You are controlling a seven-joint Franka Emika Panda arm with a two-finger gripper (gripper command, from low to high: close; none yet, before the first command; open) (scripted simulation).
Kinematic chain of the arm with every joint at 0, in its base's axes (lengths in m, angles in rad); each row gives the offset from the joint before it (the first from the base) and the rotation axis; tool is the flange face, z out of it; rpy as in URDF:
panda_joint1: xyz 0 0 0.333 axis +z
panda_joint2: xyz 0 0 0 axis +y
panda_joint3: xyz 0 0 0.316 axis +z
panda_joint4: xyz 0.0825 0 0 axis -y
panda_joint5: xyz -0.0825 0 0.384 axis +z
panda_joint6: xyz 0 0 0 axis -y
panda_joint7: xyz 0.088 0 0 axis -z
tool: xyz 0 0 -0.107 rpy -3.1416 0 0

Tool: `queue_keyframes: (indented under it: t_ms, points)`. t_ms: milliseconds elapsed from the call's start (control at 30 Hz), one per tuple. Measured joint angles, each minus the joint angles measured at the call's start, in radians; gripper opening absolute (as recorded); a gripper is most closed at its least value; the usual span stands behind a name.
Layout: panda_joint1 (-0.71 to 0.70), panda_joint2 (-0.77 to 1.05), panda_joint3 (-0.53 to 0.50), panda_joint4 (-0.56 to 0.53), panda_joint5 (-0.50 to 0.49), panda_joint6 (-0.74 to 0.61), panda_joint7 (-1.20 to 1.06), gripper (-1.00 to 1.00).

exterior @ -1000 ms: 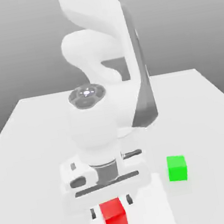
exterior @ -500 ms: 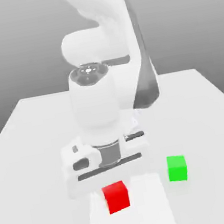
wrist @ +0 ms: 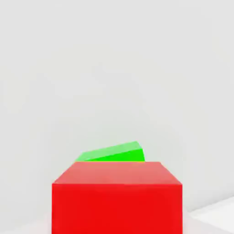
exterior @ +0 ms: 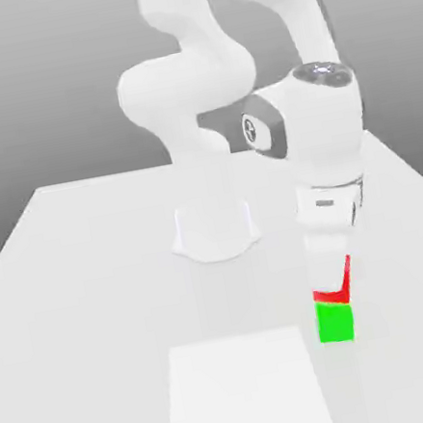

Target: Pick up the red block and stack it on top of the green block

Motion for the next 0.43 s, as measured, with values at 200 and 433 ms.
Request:
queue_keyframes:
  t_ms: [200, 433]
  points:
    - [-0.002, 0.014, -0.001, 0.001, -0.006, 0.014, 0.004, 1.00]
    - [0.013, -0.189, -0.003, -0.008, 0.033, -0.180, -0.024, 1.00]
